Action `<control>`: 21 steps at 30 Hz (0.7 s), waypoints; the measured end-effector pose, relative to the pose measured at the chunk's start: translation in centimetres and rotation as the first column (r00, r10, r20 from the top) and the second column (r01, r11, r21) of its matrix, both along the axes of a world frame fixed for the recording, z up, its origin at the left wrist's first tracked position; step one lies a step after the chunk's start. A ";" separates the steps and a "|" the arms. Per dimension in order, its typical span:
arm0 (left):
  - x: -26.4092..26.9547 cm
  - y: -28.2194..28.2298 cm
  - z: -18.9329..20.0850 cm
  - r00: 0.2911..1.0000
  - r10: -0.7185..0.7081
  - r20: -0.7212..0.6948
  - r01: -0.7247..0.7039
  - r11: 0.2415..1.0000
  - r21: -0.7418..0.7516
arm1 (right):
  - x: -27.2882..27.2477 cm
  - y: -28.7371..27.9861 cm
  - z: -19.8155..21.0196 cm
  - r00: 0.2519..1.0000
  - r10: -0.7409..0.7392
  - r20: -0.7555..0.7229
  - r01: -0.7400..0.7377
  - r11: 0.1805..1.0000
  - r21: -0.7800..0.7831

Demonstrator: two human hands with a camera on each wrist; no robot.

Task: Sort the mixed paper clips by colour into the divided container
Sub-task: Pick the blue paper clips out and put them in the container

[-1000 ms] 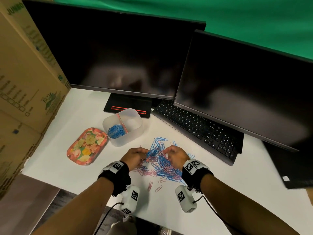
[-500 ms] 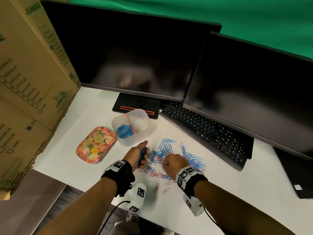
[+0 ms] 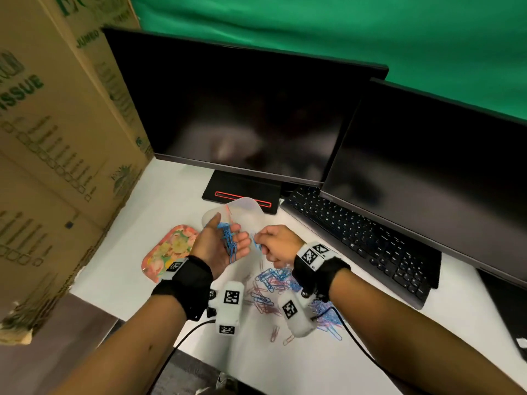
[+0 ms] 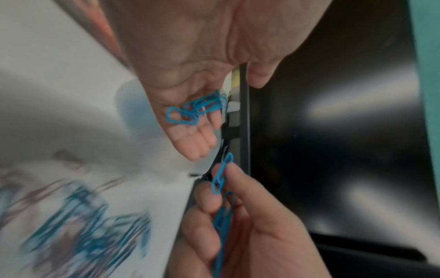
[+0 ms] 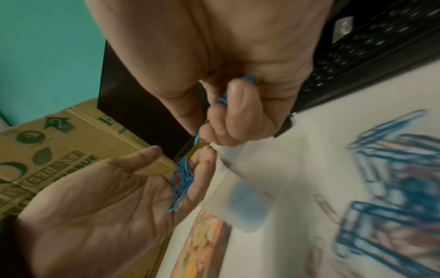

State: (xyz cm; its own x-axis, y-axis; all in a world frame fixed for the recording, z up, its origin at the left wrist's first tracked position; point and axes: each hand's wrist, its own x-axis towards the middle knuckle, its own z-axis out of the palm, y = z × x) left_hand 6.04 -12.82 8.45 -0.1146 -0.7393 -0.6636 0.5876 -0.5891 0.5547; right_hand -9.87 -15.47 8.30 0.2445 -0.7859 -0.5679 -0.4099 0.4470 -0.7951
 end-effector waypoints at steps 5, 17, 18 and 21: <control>2.4 -2.3 2.1 0.975 0.162 0.151 -0.173 0.983 0.064 | 5.5 -3.0 1.6 0.992 0.070 -0.101 -0.077 0.995 -0.060; 3.6 -3.3 2.1 0.856 0.079 0.510 -0.082 0.996 -0.017 | 7.6 -5.2 3.2 0.986 0.101 -0.132 -0.116 0.987 -0.114; 3.4 -2.9 2.2 0.840 0.089 0.535 -0.071 0.996 -0.053 | 6.8 -5.2 3.1 0.993 0.078 -0.093 -0.089 0.989 -0.116; 2.3 -1.5 1.5 0.753 0.065 0.655 0.053 0.986 -0.159 | 3.8 -4.3 3.1 1.000 -0.020 0.001 0.020 0.997 -0.069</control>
